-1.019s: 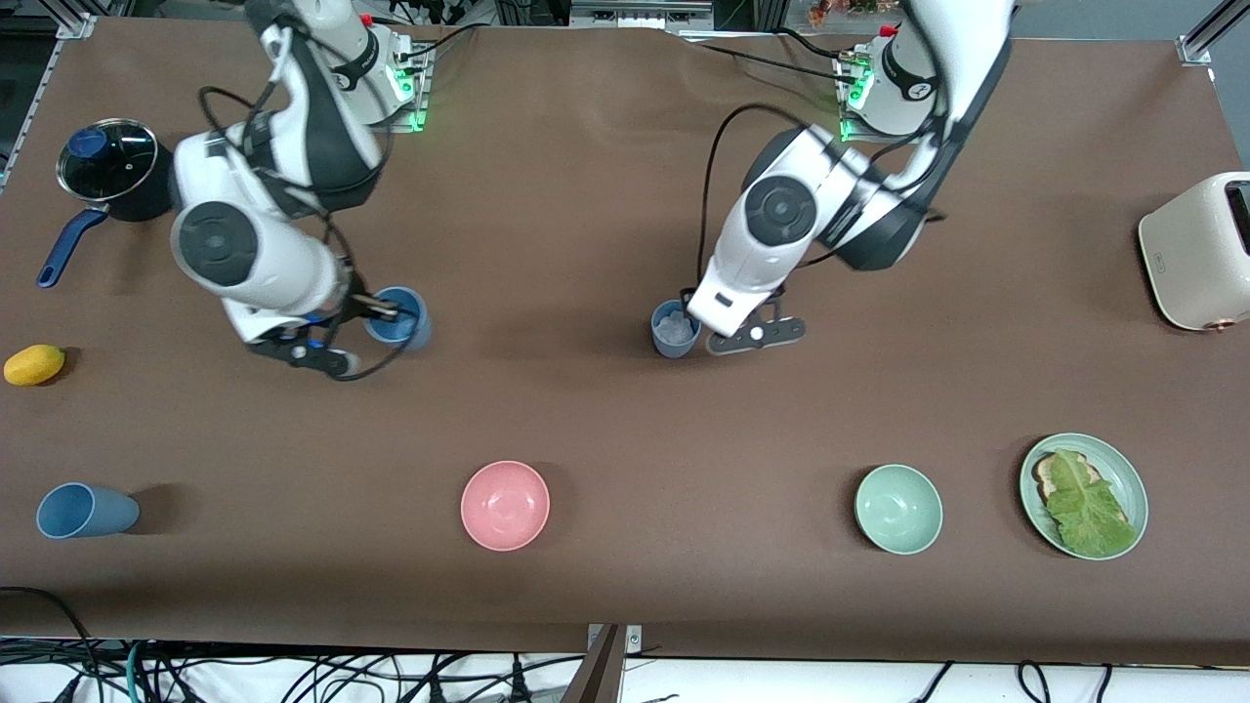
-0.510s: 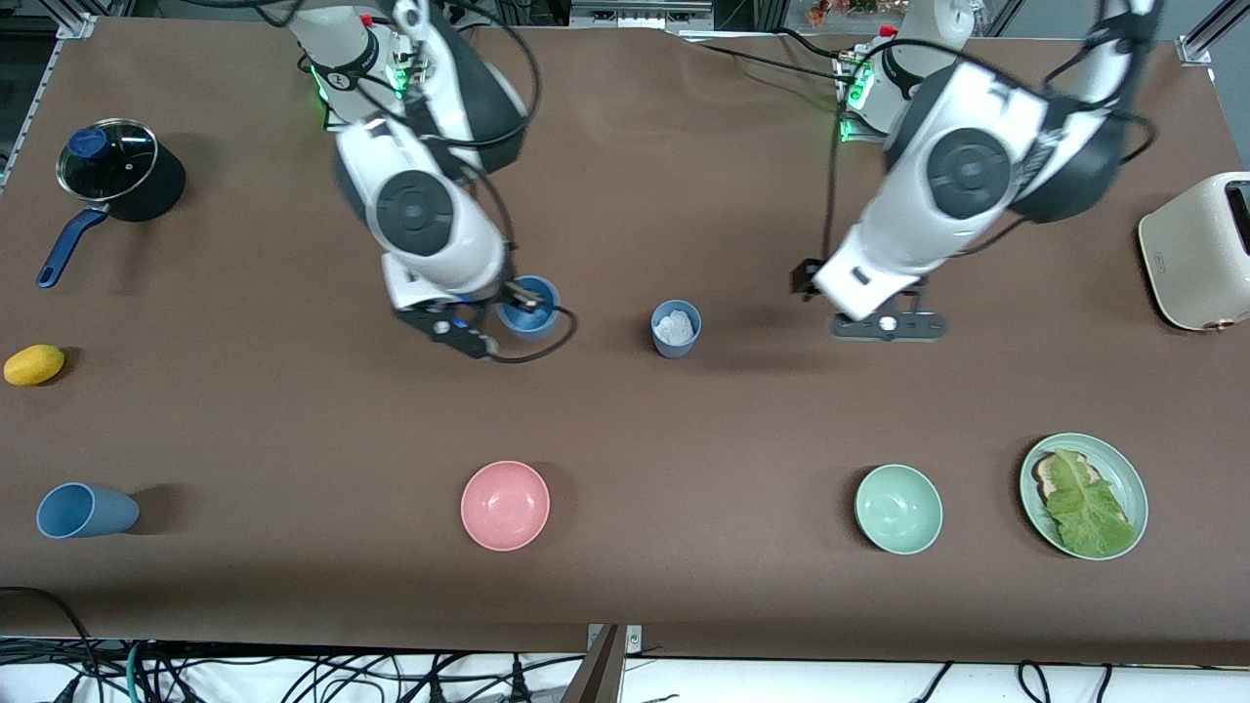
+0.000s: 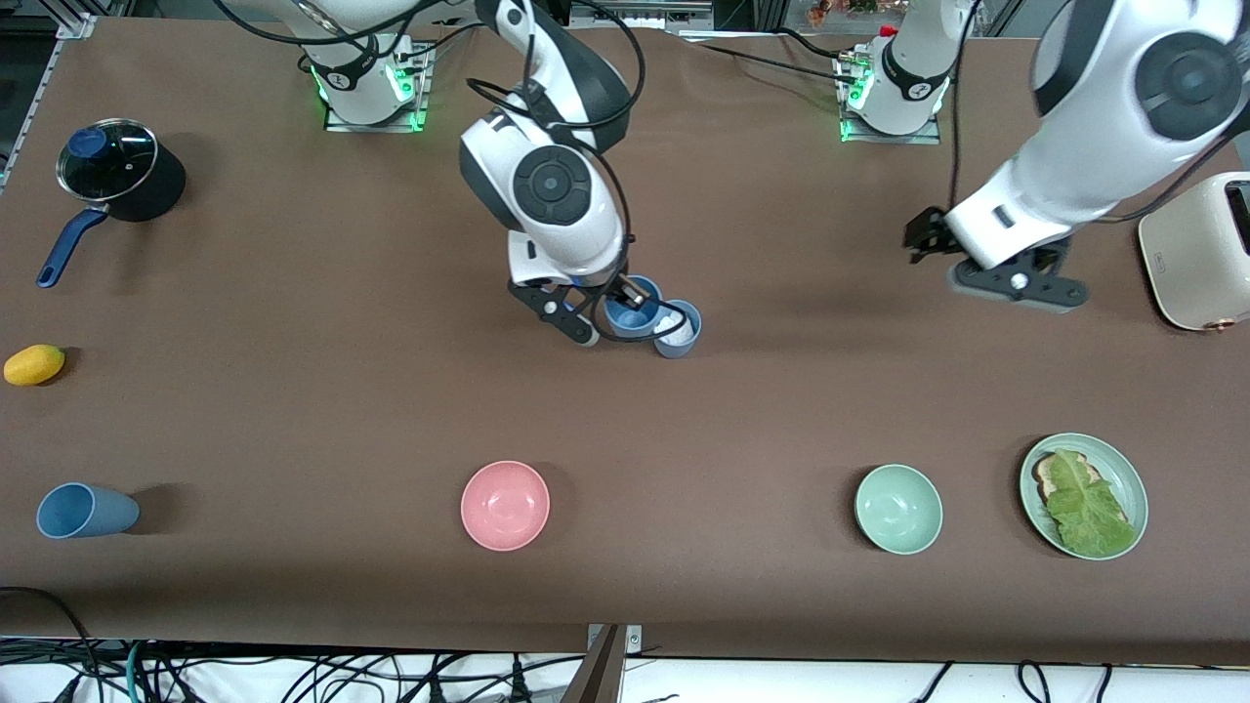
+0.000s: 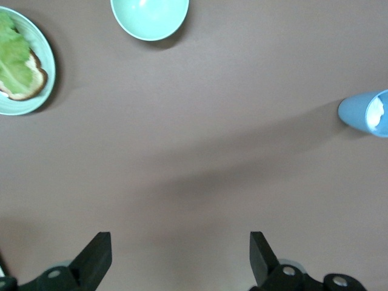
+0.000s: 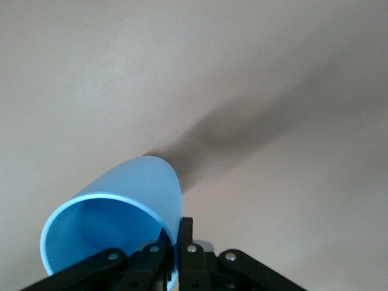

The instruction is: Stack blue cups with both arms

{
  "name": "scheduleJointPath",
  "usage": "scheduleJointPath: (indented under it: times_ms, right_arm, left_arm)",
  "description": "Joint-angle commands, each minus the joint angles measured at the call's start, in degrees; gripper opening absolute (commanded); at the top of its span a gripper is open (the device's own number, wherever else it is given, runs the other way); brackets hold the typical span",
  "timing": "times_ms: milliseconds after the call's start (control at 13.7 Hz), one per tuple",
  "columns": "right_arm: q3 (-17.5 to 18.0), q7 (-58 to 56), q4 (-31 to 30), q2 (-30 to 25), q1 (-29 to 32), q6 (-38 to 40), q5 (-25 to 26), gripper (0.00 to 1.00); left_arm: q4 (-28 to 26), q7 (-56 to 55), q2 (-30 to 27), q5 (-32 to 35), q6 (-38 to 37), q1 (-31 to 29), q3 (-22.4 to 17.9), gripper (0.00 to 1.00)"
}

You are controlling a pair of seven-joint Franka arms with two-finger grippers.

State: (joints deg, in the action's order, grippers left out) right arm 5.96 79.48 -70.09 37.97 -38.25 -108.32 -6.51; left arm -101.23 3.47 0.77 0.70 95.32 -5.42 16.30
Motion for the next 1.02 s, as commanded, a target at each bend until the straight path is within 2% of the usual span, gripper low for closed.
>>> scheduleJointPath:
  times_ms: [0, 218, 291, 437, 947]
  right_arm:
    - [-0.43, 4.27, 3.64, 2.63, -1.74, -2.41, -1.05, 0.0]
    - [-0.51, 5.51, 4.52, 3.68, -2.88, -3.21, -0.97, 0.0]
    - [-0.51, 5.77, 4.43, 4.12, -3.23, -3.82, -0.97, 0.0]
    - [-0.51, 7.0, 4.52, 4.57, -3.41, -4.44, -0.97, 0.0]
    - [-0.51, 7.09, 4.43, 5.36, -3.85, -4.88, -0.97, 0.0]
  left_arm:
    - [-3.96, 8.47, -4.19, -3.68, 0.74, -1.35, -4.05, 1.0]
    - [-4.06, 7.61, -5.16, -3.08, 2.5, 4.61, -12.75, 1.0]
    - [-3.8, 7.69, -5.42, -2.9, 2.94, 6.2, -14.08, 1.0]
    - [-3.45, 8.13, -5.77, -2.64, 3.38, 8.14, -14.8, 1.0]
    - [-0.72, 7.43, -4.9, -2.64, 0.83, 7.18, -14.71, 1.0]
